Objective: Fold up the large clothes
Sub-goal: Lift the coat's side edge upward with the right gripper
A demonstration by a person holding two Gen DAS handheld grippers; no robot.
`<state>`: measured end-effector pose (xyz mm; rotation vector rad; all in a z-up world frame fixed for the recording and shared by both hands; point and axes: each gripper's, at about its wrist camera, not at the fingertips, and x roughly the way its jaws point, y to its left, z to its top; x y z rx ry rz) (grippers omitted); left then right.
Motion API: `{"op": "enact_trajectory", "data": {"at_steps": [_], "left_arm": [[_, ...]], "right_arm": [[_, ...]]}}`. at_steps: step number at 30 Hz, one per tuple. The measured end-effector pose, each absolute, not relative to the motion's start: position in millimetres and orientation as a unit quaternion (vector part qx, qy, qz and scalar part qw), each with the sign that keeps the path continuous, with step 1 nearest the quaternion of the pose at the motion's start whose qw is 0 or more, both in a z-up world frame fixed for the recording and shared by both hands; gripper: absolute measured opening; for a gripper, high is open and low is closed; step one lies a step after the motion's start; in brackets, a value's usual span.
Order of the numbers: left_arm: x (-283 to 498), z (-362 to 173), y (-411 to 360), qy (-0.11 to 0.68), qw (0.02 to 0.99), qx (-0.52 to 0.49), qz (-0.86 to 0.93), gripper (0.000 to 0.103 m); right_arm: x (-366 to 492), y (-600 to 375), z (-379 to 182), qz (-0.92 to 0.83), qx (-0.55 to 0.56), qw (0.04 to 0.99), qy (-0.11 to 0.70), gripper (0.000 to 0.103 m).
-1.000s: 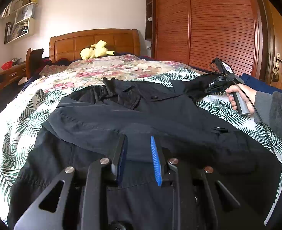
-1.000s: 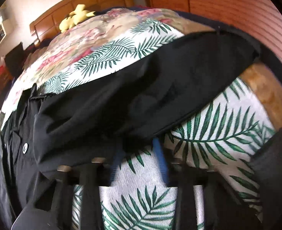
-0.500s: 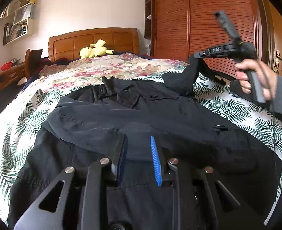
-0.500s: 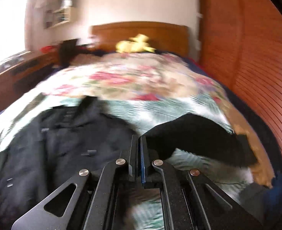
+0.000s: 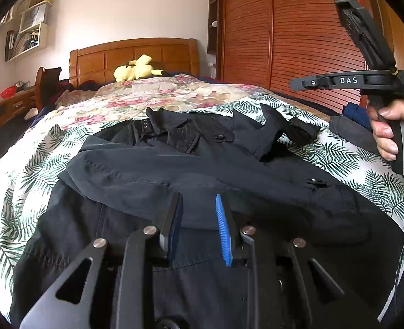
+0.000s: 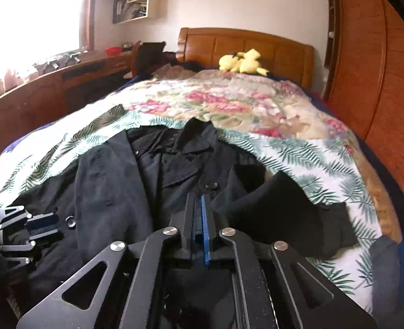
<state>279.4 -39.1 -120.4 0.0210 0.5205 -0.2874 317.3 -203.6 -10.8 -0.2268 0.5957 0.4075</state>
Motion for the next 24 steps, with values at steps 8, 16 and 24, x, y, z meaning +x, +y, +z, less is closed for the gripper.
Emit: {"op": "enact_trajectory", "data": {"at_steps": [8,16,24], "left_arm": [[279.3,-119.9,-39.1,0.256,0.956,0.013,-0.142,0.023],[280.2,-120.7,-41.3,0.258,0.955,0.013,-0.143,0.023],[283.2,-121.9,-42.4,0.265,0.953,0.014,-0.145,0.023]], "right_arm": [[343.0,-241.2,-12.0,0.122,-0.099,0.942,0.296,0.062],[384.8,-294.3,-31.8,0.035,-0.094,0.939,0.329,0.063],[436.3,-349.5,-68.1,-0.019,-0.043,0.919,0.39,0.063]]}}
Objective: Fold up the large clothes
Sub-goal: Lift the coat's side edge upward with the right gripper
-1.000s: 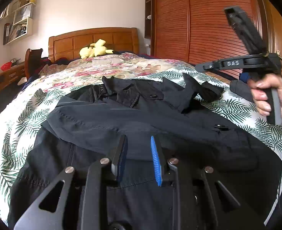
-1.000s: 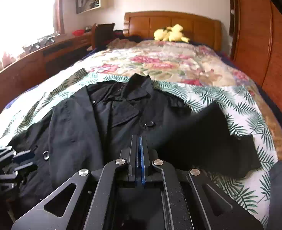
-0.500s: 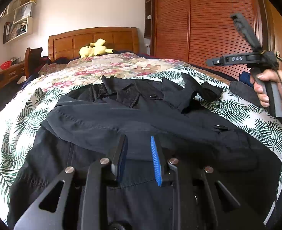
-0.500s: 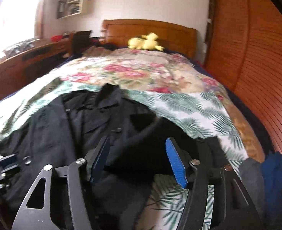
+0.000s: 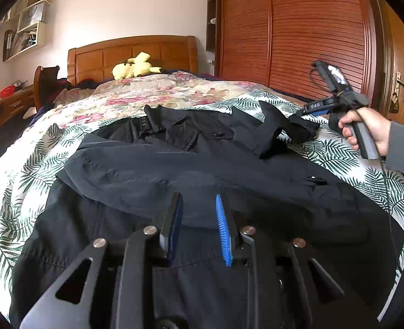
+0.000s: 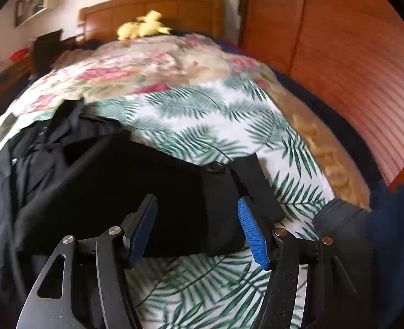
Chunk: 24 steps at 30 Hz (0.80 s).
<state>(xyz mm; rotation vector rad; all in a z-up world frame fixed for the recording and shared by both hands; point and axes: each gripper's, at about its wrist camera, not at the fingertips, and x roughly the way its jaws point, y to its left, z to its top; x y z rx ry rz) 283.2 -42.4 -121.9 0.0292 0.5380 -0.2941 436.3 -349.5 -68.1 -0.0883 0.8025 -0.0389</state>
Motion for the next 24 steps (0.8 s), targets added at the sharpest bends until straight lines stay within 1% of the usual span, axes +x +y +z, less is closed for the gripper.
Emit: {"op": "enact_trajectory", "data": {"at_steps": [2,7,8,9,10,11,14,17,24], "left_arm": [[283.0,-122.0,-42.5,0.265,0.953,0.014,-0.145,0.023],[282.9,-121.9,-42.8,0.265,0.953,0.014,-0.145,0.023],[282.8,-121.8,-42.9,0.264,0.953,0.015,-0.145,0.023],[282.6,-121.3,-42.5,0.264,0.953,0.015,-0.146,0.023],[282.2,-120.9,-42.4,0.263,0.954,0.015,-0.146,0.023],[281.3,-120.1,-42.3,0.26,0.954,0.015,-0.146,0.023],[278.3,-118.3,-42.3,0.255,0.956,0.018,-0.147,0.023],[273.9,-116.3,-42.7,0.251,0.956,0.02,-0.148,0.023],[260.9,-105.1,-31.3,0.241,0.959,0.001,-0.149,0.023]], "right_arm": [[448.6,-359.9,-81.8,-0.029,-0.034,0.911,0.41,0.063],[464.8,-368.8,-110.1,-0.061,-0.054,0.889,0.45,0.062],[466.4,-368.7,-113.4,-0.071,-0.063,0.886,0.455,0.046],[467.4,-369.1,-117.3,-0.082,-0.077,0.881,0.46,0.027],[467.2,-369.6,-118.8,-0.078,-0.082,0.878,0.464,0.021],[466.4,-370.3,-117.8,-0.073,-0.083,0.879,0.464,0.009],[455.8,-365.6,-102.3,-0.068,-0.098,0.889,0.441,0.005],[443.0,-356.6,-74.9,-0.055,-0.093,0.904,0.415,0.005],[401.6,-288.1,12.0,0.0,-0.144,0.929,0.34,0.005]]}}
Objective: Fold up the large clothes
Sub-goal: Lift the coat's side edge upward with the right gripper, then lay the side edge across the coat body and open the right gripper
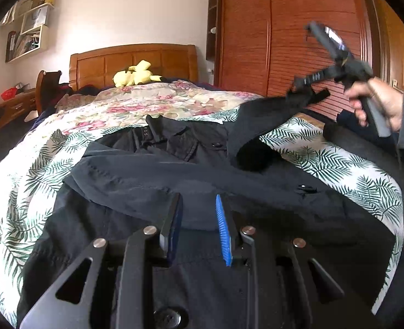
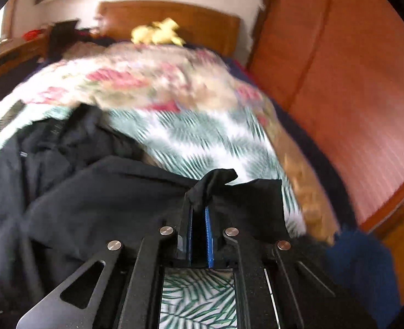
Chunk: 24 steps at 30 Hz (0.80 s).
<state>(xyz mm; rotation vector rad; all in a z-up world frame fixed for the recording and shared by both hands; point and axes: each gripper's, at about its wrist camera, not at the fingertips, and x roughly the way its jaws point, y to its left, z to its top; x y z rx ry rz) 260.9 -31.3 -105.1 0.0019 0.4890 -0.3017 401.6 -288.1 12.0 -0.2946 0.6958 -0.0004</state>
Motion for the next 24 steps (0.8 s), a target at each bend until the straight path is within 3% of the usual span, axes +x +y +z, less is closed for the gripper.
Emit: {"op": "enact_trajectory", "data": {"at_steps": [8,24], "left_arm": [[240.7,-92.2,-8.8,0.237,0.961,-0.005,-0.142,0.023],[200.8,-75.2,60.0,0.219,0.971,-0.027,-0.096,0.023]], "right_arm": [[348.7,-190.0,70.4,0.089,-0.187,0.941,0.266,0.005],[274.4,-64.7,58.4,0.235,-0.212,0.914,0.253,0.008]]}}
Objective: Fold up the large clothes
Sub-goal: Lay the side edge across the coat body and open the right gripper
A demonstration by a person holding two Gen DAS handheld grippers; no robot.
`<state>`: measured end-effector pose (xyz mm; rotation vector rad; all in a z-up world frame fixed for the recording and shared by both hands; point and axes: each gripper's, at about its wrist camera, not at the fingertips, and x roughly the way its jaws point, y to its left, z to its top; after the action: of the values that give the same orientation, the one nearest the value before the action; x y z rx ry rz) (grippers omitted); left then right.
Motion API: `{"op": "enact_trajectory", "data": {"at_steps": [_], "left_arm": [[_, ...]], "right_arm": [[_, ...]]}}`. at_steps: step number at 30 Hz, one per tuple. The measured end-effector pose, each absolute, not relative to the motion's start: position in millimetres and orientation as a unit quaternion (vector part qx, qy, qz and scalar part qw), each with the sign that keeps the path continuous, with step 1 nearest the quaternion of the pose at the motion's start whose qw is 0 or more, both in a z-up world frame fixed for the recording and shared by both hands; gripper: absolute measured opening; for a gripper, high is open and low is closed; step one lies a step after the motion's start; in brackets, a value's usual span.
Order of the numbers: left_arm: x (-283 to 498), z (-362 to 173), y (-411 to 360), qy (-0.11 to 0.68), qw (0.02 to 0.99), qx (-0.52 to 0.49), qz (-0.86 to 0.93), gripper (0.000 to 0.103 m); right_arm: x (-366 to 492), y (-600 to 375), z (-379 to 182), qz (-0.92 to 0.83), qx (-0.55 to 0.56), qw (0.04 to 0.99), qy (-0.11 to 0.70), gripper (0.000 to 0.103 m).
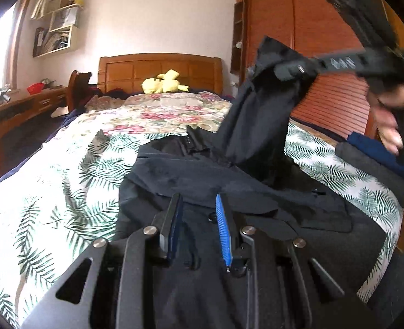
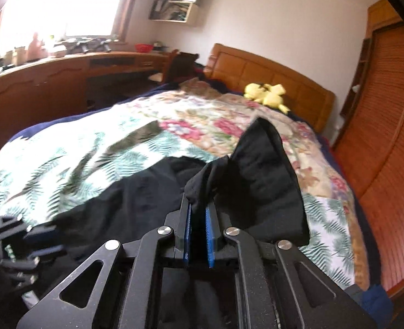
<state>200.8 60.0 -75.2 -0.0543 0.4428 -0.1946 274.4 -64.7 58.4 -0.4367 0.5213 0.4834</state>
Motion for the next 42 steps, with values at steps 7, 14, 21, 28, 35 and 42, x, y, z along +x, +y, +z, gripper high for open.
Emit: {"op": "enact_trajectory", "data": {"at_steps": [7,14,21,28,35,42], "left_arm": [[193.9,-66.7,89.8,0.203,0.975,-0.049,-0.071,0.023],[187.1,-60.4,117.2,0.193,0.977,-0.066,-0.055,0.023],[184.7,-65.5,128.0,0.201,0.976,-0.071,-0.048,0.023],[184.8,-71.6,135.0,0.208,0.975,-0.072,-0.042,0.023],[184.7,-72.5,137.1,0.211,0.974,-0.074,-0.038,0.023],[185.3,-74.5,137.8,0.214,0.973,-0.075,-0.047,0.023]], "right_arm": [[239.4,-38.0,39.9,0.27,-0.227,0.893,0.279,0.034],[215.3,-28.5,36.1,0.31,-0.224,0.879,0.286,0.052],[217.2,-26.5,17.4,0.308,-0.229,0.871,0.306,0.053],[232.2,-30.4,-41.9,0.303,-0.191,0.859,0.366,0.053],[238.7,-13.8,-101.6,0.309,-0.149,0.834,0.432,0.053],[222.5,-5.4,-78.4,0.353,-0.112,0.851,0.372,0.053]]}}
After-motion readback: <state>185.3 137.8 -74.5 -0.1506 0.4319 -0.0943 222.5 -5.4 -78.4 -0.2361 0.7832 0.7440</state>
